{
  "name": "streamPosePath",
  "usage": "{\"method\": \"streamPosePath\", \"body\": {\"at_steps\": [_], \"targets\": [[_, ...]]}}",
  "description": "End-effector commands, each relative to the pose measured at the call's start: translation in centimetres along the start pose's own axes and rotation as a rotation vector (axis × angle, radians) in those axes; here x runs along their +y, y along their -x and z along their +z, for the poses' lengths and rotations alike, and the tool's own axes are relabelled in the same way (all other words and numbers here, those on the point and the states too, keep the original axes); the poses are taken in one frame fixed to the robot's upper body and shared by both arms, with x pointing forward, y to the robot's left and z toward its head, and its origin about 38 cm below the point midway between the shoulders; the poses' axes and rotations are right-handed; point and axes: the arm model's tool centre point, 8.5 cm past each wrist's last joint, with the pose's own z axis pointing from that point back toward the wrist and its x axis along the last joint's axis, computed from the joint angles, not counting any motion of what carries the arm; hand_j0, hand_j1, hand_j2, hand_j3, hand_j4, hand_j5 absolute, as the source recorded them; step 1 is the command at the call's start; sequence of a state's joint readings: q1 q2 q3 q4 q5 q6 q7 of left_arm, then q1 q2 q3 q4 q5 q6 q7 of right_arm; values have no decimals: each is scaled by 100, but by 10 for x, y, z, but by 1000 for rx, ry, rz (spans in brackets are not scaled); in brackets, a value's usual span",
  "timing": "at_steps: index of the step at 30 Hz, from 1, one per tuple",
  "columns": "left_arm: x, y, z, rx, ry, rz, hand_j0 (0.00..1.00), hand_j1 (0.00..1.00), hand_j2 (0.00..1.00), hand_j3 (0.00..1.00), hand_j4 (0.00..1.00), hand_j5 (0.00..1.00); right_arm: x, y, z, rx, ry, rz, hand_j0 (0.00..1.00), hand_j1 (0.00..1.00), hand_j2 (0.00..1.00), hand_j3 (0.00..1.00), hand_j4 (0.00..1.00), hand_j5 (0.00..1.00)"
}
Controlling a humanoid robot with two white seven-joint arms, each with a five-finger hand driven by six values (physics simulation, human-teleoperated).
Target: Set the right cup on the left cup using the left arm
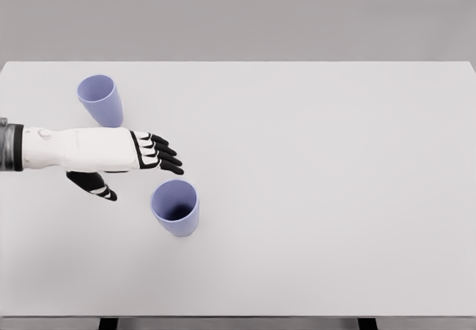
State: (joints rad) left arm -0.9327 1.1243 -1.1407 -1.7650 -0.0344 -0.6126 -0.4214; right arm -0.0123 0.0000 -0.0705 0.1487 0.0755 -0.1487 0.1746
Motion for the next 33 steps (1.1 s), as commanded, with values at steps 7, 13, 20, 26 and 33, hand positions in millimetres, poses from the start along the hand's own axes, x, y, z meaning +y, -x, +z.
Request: {"method": "streamPosePath", "body": {"at_steps": [7, 13, 20, 26, 33], "targets": [[-12, -6, -12, -67, 171, 93, 100, 100, 100, 100, 100, 100, 0, 0, 0, 0, 0, 0, 100, 100, 100, 100, 100, 100], [3, -13, -29, -128, 211, 106, 100, 100, 100, 100, 100, 100, 0, 0, 0, 0, 0, 1, 100, 100, 100, 100, 100, 100], [47, -15, -29, -128, 114, 9, 100, 100, 100, 100, 100, 100, 0, 0, 0, 0, 0, 1, 100, 100, 100, 100, 100, 100], [56, -16, -29, -125, 82, -26, 100, 100, 100, 100, 100, 100, 0, 0, 0, 0, 0, 0, 100, 100, 100, 100, 100, 100], [59, -15, -28, -140, -53, 1, 100, 100, 100, 100, 100, 100, 0, 0, 0, 0, 0, 1, 100, 100, 100, 100, 100, 100]]}}
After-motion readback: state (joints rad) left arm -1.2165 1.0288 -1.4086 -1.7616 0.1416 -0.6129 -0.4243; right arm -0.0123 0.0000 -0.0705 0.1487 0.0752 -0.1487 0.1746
